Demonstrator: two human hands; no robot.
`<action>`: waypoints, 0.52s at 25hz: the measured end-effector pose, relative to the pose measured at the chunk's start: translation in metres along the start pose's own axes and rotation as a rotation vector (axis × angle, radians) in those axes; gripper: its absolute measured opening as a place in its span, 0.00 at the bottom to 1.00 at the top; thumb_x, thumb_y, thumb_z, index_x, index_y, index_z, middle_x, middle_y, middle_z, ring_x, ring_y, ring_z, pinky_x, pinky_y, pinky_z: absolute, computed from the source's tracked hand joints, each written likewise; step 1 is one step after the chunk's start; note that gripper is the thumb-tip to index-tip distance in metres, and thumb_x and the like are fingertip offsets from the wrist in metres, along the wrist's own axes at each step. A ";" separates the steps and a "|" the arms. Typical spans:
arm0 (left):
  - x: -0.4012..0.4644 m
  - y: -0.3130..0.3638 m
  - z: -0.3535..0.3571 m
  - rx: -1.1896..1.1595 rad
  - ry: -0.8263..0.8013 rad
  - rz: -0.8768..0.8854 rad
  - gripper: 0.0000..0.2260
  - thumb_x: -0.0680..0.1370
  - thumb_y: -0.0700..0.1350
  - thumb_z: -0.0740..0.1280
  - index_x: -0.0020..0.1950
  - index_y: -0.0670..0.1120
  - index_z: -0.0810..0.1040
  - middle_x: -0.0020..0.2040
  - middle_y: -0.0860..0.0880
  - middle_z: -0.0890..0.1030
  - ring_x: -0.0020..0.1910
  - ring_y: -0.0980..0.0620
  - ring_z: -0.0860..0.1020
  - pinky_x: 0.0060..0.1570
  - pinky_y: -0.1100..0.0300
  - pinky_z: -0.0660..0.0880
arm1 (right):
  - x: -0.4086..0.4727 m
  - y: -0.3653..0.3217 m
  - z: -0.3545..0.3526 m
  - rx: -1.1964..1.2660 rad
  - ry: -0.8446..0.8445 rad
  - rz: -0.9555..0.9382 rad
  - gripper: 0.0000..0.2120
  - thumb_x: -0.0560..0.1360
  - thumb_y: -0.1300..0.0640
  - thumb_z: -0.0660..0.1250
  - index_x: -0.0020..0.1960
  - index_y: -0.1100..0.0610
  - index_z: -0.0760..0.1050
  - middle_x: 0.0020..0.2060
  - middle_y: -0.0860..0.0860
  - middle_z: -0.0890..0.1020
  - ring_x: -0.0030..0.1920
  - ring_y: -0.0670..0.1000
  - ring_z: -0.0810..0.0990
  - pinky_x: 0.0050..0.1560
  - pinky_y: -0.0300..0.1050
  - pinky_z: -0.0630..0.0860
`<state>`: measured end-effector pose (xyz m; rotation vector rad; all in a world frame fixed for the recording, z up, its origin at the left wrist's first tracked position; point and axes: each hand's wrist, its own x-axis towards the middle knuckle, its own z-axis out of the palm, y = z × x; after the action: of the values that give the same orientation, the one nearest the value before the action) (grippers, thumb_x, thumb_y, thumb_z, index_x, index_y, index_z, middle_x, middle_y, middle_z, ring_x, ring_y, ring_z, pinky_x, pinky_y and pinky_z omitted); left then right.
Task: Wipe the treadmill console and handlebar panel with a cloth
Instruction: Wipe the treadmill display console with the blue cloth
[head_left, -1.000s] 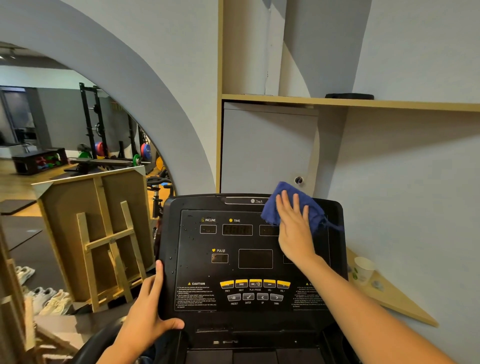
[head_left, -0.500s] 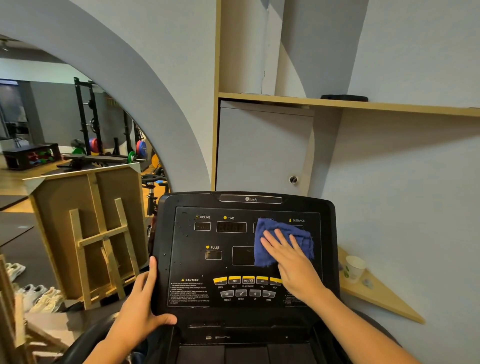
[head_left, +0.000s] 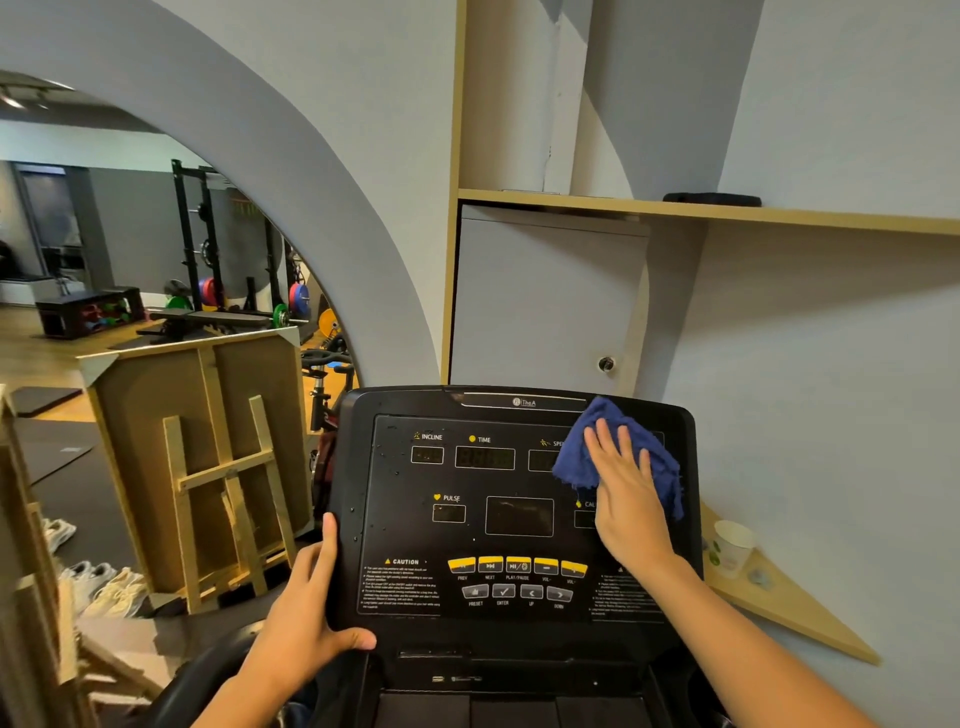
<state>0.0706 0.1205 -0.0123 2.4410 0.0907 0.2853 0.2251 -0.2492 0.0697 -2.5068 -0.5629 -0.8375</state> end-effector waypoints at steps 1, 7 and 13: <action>0.000 -0.001 0.000 0.001 -0.002 -0.004 0.68 0.59 0.63 0.80 0.70 0.64 0.21 0.77 0.50 0.55 0.73 0.47 0.66 0.70 0.50 0.66 | 0.006 -0.006 0.003 -0.021 0.023 -0.001 0.34 0.80 0.67 0.61 0.79 0.52 0.51 0.79 0.51 0.53 0.79 0.55 0.44 0.77 0.63 0.47; 0.003 -0.004 0.001 -0.003 -0.020 -0.014 0.68 0.59 0.64 0.79 0.69 0.65 0.20 0.77 0.51 0.54 0.73 0.47 0.67 0.71 0.49 0.67 | 0.043 -0.052 0.019 -0.055 0.056 -0.062 0.36 0.79 0.65 0.63 0.80 0.53 0.47 0.79 0.52 0.50 0.79 0.57 0.42 0.77 0.61 0.42; 0.002 -0.002 0.001 0.005 -0.016 -0.024 0.68 0.60 0.63 0.80 0.69 0.65 0.19 0.78 0.51 0.53 0.73 0.47 0.67 0.71 0.50 0.67 | 0.054 -0.112 0.049 -0.109 -0.021 -0.277 0.39 0.78 0.63 0.65 0.80 0.50 0.45 0.79 0.51 0.50 0.79 0.56 0.42 0.75 0.58 0.38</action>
<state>0.0730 0.1216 -0.0138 2.4455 0.1134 0.2556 0.2312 -0.1193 0.0989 -2.5744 -0.9099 -0.9659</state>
